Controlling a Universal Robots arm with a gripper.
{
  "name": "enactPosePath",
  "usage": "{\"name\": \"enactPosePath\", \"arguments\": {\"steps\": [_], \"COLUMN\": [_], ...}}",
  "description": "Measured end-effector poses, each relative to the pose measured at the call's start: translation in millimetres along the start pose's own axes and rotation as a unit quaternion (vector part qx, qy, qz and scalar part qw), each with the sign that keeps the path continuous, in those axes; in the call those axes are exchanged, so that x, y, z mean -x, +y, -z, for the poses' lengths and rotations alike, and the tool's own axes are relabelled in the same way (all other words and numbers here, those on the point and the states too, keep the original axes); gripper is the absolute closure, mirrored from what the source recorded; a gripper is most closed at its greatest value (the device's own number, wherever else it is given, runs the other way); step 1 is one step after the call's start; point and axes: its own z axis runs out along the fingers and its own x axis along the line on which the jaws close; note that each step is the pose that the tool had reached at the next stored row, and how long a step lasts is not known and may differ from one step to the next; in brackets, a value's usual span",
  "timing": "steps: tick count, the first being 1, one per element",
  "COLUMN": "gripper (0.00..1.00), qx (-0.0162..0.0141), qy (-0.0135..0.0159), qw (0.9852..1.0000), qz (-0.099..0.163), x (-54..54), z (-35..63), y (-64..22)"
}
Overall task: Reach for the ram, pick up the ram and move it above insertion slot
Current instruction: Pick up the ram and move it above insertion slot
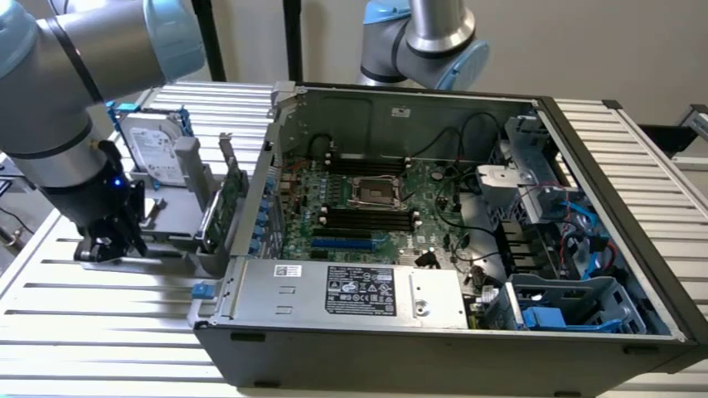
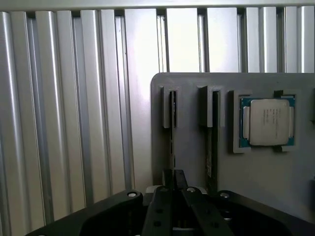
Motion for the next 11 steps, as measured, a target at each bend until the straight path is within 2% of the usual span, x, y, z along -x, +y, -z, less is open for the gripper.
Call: {"name": "enactPosePath", "arguments": {"steps": [6, 11], "gripper": [0.87, 0.87], "qx": [0.0002, 0.0003], "qy": [0.0001, 0.0001], "qw": [1.0000, 1.0000], "qz": [0.003, 0.005], "x": [1.0, 2.3], "z": [14.1, 33.2], "y": [0.3, 0.7]}}
